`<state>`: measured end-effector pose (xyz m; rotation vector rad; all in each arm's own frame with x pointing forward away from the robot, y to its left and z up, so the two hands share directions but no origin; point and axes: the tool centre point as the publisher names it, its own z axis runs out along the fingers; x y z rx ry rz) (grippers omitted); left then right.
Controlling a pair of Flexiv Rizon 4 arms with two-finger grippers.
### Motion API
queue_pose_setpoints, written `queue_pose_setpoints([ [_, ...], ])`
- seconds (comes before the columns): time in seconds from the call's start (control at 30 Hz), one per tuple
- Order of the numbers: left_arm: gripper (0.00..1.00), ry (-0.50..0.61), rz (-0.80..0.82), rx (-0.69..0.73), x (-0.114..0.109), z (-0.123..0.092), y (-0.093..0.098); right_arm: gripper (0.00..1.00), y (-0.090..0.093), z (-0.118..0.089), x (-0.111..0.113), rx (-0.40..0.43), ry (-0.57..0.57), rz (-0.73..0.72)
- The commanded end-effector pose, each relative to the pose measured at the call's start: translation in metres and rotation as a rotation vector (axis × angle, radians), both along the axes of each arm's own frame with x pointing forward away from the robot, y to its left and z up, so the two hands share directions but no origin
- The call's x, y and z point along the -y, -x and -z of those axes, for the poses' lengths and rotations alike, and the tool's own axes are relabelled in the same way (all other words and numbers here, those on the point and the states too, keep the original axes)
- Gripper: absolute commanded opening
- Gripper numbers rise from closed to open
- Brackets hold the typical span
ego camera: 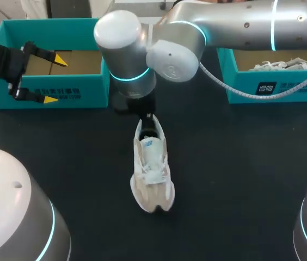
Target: Take the shoe out of the shoebox, open the shoe tongue, remove and reinsert the insole, then place the shoe into the shoebox
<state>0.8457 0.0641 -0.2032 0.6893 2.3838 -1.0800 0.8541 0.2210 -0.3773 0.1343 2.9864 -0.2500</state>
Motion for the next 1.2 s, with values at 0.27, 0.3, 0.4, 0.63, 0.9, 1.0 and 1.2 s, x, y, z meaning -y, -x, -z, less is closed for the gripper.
queue_pose_setpoints([
  [0.27, 1.0, -0.003, 0.0, -0.001, 0.0, -0.001, 0.0, 0.0, 0.002, -0.101, 0.013, -0.046, -0.053, 0.105],
  [0.3, 1.0, -0.003, 0.0, -0.001, 0.0, -0.001, 0.0, 0.0, 0.002, -0.11, 0.014, -0.048, -0.054, 0.105],
  [0.4, 1.0, -0.003, 0.0, -0.001, 0.0, -0.001, 0.0, 0.0, 0.002, -0.151, 0.012, -0.051, -0.054, 0.085],
  [0.63, 1.0, -0.003, 0.0, -0.001, 0.0, -0.001, 0.0, 0.0, 0.0, -0.207, 0.004, 0.003, 0.005, 0.005],
  [0.9, 1.0, -0.003, 0.0, -0.001, 0.0, -0.001, 0.0, 0.0, 0.001, -0.22, 0.001, 0.036, 0.033, 0.001],
  [1.0, 1.0, -0.003, 0.0, -0.001, 0.0, -0.001, 0.0, 0.0, 0.001, -0.22, 0.001, 0.036, 0.033, 0.001],
  [1.2, 1.0, -0.003, 0.0, -0.001, 0.0, -0.001, 0.0, 0.0, 0.001, -0.22, 0.001, 0.036, 0.033, 0.001],
])
